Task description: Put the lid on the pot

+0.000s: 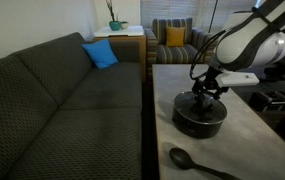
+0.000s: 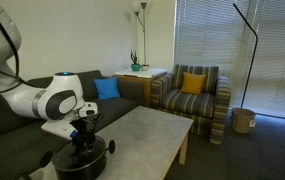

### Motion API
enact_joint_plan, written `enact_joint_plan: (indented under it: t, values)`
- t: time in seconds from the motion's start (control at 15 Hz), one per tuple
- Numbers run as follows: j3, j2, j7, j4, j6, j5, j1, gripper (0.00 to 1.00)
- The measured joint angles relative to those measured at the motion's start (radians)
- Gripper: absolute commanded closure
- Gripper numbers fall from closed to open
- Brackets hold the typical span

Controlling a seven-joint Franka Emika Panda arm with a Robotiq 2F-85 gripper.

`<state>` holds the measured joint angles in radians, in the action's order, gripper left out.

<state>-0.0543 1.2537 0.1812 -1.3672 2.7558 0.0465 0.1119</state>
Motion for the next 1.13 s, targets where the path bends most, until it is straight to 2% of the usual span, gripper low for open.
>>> enact_joint_plan:
  t: [0.27,0.67,1.13]
  values:
    - [0.055,-0.102,0.049,-0.118,0.044,0.004,0.049,0.0]
    - [0.187,-0.273,0.135,-0.286,0.043,0.005,0.192,0.0]
    - [0.227,-0.391,0.168,-0.426,0.025,0.013,0.261,0.0]
